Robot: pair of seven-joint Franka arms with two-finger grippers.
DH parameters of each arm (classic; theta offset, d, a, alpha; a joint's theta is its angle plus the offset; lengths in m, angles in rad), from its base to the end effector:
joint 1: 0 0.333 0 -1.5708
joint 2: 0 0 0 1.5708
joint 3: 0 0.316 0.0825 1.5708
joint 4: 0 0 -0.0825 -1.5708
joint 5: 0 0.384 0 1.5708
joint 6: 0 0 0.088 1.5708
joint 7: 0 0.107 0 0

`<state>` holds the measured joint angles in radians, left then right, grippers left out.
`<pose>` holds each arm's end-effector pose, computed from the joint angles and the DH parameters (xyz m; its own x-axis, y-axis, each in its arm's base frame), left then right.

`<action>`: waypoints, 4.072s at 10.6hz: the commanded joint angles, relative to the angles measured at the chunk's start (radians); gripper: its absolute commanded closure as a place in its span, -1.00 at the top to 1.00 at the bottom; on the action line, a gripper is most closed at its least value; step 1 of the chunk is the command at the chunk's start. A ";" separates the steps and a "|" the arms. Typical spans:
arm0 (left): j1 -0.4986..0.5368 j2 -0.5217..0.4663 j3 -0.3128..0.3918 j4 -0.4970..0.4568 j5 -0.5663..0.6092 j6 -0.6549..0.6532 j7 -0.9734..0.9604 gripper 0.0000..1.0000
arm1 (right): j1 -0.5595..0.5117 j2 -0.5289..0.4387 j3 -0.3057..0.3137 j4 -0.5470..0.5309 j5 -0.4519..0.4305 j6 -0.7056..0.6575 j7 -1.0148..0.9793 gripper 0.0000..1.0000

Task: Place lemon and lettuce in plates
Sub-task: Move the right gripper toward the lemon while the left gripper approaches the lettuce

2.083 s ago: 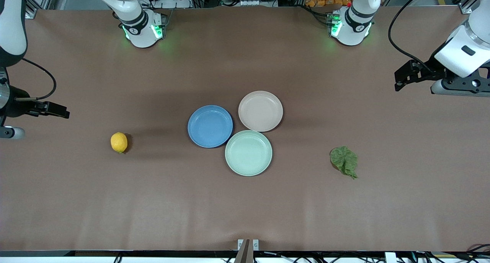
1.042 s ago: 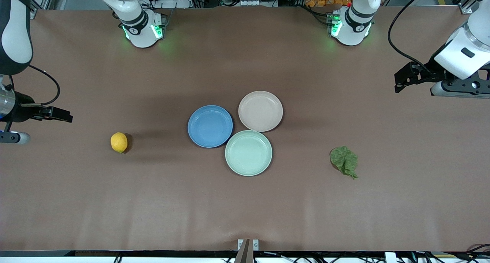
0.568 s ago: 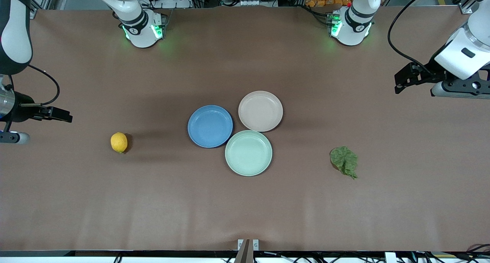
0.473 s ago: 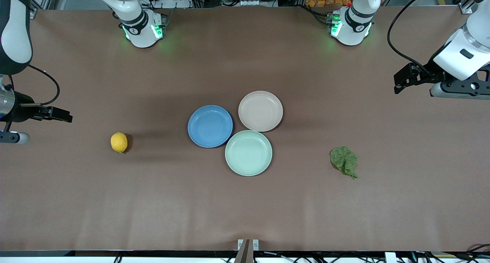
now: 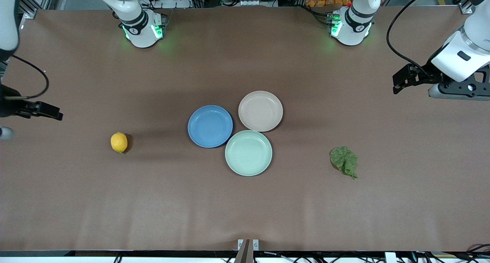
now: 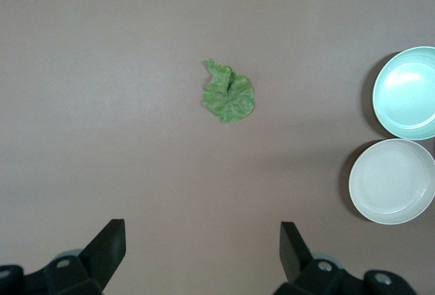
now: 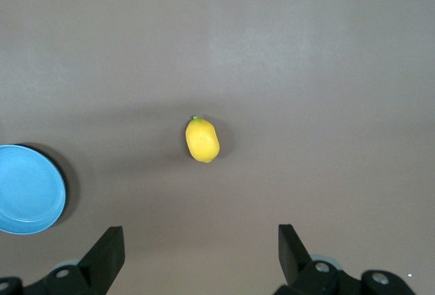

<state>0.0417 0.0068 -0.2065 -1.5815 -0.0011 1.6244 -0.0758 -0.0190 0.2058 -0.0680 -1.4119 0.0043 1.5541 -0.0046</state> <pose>0.5542 -0.0919 0.6205 0.9954 -0.0887 0.0359 -0.0889 -0.9960 0.0052 0.6118 -0.0486 0.5778 0.9947 -0.0815 -0.0631 -0.0811 -0.9967 0.0093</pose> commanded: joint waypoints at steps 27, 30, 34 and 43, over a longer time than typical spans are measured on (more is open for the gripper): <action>-0.003 -0.014 -0.021 -0.080 -0.022 0.049 -0.012 1.00 | -0.021 0.050 0.008 -0.195 -0.001 0.153 -0.064 1.00; -0.002 -0.014 -0.021 -0.083 -0.020 0.052 -0.010 1.00 | -0.021 0.050 0.008 -0.251 -0.001 0.208 -0.066 1.00; 0.000 -0.013 -0.021 -0.097 -0.020 0.074 -0.010 1.00 | -0.016 0.057 0.010 -0.321 -0.001 0.291 -0.064 1.00; -0.009 0.111 -0.021 -0.114 -0.010 0.212 -0.009 1.00 | -0.016 0.099 0.010 -0.326 -0.001 0.316 -0.064 1.00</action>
<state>0.0350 0.0833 -0.2244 -1.7039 -0.0011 1.8048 -0.0757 -0.0313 0.2960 -0.0630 -1.7330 0.0043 1.8511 -0.0634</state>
